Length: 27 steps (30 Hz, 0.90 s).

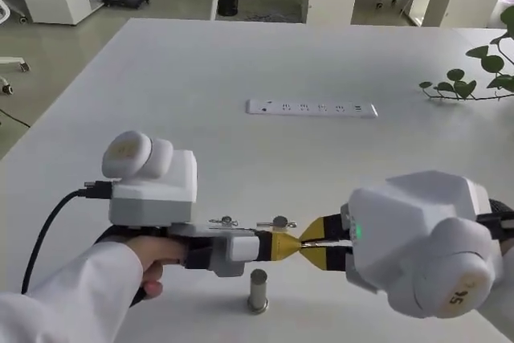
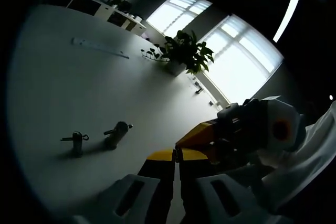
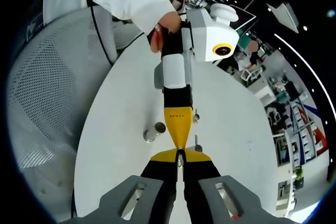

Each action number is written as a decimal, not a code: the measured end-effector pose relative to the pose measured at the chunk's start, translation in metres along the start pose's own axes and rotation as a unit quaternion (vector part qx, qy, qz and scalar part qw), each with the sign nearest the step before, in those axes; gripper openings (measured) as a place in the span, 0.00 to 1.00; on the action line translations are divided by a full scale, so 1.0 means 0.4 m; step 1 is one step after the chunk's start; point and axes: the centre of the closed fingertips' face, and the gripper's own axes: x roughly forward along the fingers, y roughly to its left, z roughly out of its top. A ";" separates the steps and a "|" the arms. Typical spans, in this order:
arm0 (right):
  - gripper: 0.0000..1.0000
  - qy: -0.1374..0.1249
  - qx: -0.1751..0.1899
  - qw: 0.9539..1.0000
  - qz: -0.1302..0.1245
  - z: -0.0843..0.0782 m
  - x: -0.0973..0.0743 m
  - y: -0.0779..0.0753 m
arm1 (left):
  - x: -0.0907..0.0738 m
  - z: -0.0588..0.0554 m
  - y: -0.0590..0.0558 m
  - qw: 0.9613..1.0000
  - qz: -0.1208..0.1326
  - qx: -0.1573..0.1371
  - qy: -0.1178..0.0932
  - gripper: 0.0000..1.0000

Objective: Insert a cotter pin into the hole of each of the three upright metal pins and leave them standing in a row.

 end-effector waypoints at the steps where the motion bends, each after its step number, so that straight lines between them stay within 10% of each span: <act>1: 0.00 -0.001 0.000 1.000 0.000 0.001 0.001 0.000 | -0.001 0.000 0.001 1.000 0.000 -0.002 0.000 0.00; 18: 0.12 -0.004 0.018 1.000 0.000 -0.024 -0.009 -0.001 | 0.013 -0.005 0.016 0.998 0.023 0.054 0.013 0.00; 27: 0.20 0.004 0.096 0.995 0.015 -0.077 -0.021 -0.001 | 0.003 0.011 0.023 0.985 0.047 0.166 0.015 0.00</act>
